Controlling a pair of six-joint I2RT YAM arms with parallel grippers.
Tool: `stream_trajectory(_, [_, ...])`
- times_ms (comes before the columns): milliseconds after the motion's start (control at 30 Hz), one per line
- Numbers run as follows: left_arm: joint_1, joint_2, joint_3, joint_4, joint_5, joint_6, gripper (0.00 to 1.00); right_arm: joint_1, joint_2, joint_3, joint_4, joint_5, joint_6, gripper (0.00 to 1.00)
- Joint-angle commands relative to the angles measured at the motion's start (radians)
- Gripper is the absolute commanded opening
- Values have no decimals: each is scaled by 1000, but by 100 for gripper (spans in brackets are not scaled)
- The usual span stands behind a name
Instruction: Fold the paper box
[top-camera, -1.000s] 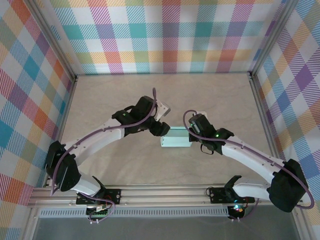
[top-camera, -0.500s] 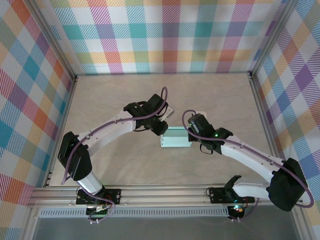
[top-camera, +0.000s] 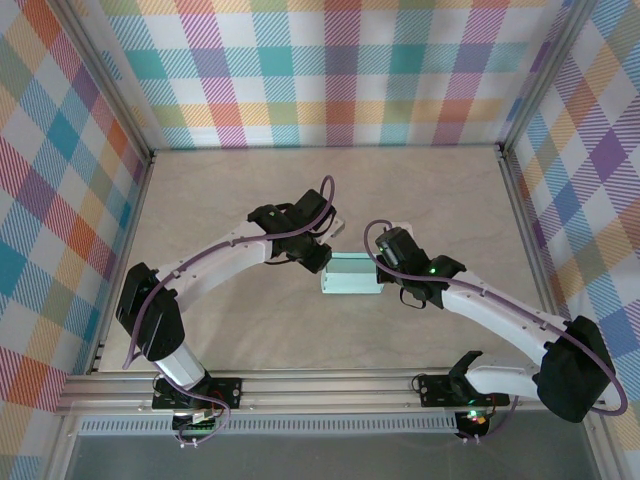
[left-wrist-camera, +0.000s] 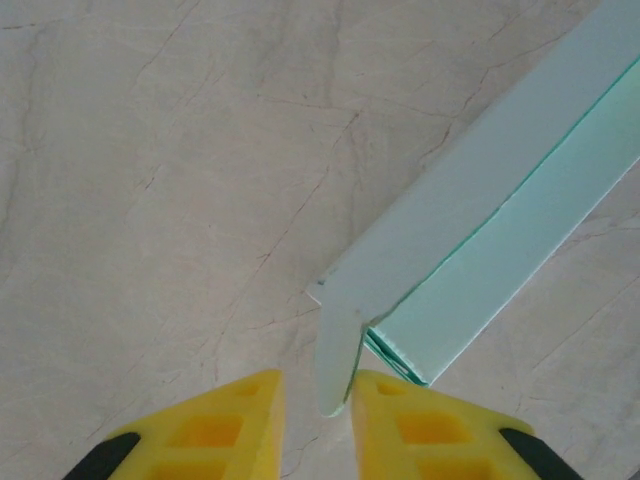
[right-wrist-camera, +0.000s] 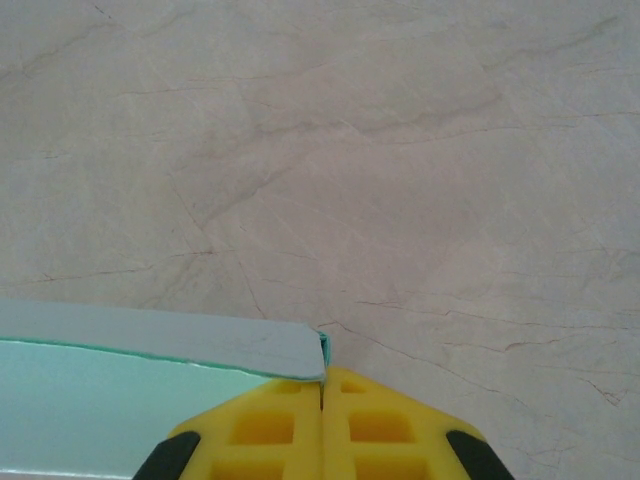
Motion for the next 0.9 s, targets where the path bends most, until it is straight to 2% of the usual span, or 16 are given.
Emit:
stream_trajectory(0, [-15, -5, 29, -1, 33, -16, 24, 7, 10, 13, -37, 13, -12, 4])
stream_trajectory(467, [-18, 35, 57, -1, 59, -23, 20, 6, 9, 8, -36, 1, 3, 4])
stream_trajectory(633, [-20, 40, 59, -7, 57, -27, 7, 6, 6, 6, -30, -2, 5, 4])
stream_trajectory(667, [-20, 38, 60, -7, 56, -31, 2, 6, 6, 7, -31, -4, 5, 4])
stream_trajectory(867, [-27, 44, 68, 21, 92, -105, 0, 6, 10, 6, -26, -6, 10, 4])
